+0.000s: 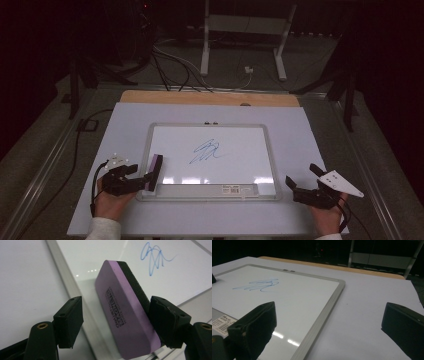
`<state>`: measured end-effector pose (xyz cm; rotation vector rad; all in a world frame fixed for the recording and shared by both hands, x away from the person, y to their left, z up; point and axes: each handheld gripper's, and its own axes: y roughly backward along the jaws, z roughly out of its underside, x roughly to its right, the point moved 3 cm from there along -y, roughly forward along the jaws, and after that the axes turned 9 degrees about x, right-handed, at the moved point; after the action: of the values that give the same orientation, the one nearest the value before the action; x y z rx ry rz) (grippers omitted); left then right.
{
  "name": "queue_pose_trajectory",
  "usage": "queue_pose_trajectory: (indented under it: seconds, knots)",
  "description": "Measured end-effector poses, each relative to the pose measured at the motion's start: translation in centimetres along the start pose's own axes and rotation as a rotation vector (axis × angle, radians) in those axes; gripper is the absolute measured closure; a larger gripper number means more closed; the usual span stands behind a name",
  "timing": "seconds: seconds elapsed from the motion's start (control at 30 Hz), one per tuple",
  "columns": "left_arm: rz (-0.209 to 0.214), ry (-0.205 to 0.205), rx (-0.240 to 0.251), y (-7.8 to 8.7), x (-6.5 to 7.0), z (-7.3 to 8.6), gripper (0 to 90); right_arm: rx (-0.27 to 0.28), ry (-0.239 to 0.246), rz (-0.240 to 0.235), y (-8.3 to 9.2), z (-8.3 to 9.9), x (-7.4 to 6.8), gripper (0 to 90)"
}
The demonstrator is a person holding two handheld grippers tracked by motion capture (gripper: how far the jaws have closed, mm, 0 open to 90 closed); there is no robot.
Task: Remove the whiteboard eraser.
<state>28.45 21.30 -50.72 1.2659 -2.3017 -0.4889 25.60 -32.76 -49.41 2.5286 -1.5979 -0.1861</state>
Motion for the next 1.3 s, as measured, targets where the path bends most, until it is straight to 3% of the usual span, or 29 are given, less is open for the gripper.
queue_pose_trajectory:
  seconds: [0.13, 0.27, 0.47, 0.63, 0.73, 1.3]
  knots:
    - [0.019, -0.023, -0.022, -0.8, 1.0, -0.2, 29.0, 0.001, 0.000, 0.000, 0.0, 0.0, 0.0, 0.3]
    - [0.036, -0.017, -0.044, -1.5, 1.5, 0.0, 27.9, 0.004, -0.006, 0.001, 0.1, 0.0, 0.1, 0.2]
    - [0.025, -0.024, -0.098, -2.2, 1.7, 0.8, 25.0, 0.012, -0.006, -0.001, 0.2, -0.2, 0.1, 0.2]
    - [0.032, -0.012, -0.113, -2.3, 1.5, 0.9, 33.5, 0.009, -0.002, 0.006, 0.1, -0.2, 0.0, 0.3]
    - [0.033, -0.008, -0.110, -2.2, 1.3, 1.0, 41.1, 0.008, 0.001, 0.009, 0.1, -0.2, 0.0, 0.7]
    - [0.013, -0.070, -0.036, -1.3, 1.4, -0.7, 41.6, 0.010, 0.007, 0.013, 0.2, -0.2, 0.0, 0.7]
